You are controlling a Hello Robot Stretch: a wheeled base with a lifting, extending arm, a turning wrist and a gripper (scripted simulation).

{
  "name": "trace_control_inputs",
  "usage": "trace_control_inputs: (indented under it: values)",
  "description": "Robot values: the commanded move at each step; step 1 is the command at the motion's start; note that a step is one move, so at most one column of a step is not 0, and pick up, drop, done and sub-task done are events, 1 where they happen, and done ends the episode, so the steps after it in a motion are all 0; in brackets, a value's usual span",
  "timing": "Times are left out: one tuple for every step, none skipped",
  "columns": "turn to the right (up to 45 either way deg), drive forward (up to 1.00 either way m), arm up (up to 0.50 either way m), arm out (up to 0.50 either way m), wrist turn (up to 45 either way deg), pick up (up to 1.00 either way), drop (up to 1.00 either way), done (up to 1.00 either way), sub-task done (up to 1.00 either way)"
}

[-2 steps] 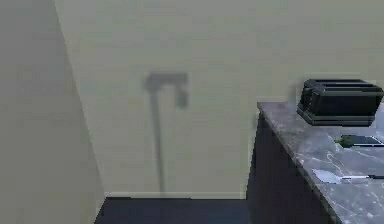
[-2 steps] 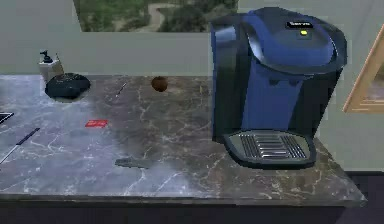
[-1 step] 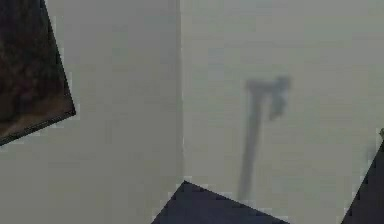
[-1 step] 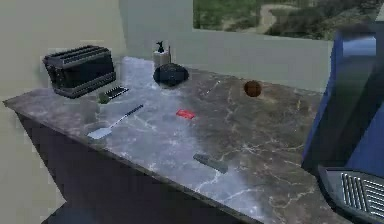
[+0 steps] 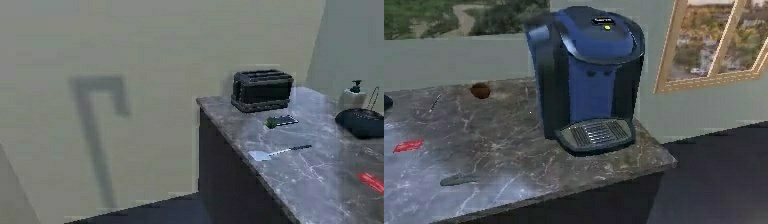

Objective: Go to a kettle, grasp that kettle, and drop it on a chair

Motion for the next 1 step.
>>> trace_control_inputs:
  values:
    - [9.0,0.0,0.0,0.0,0.0,0.0,0.0,0.0,0.0]
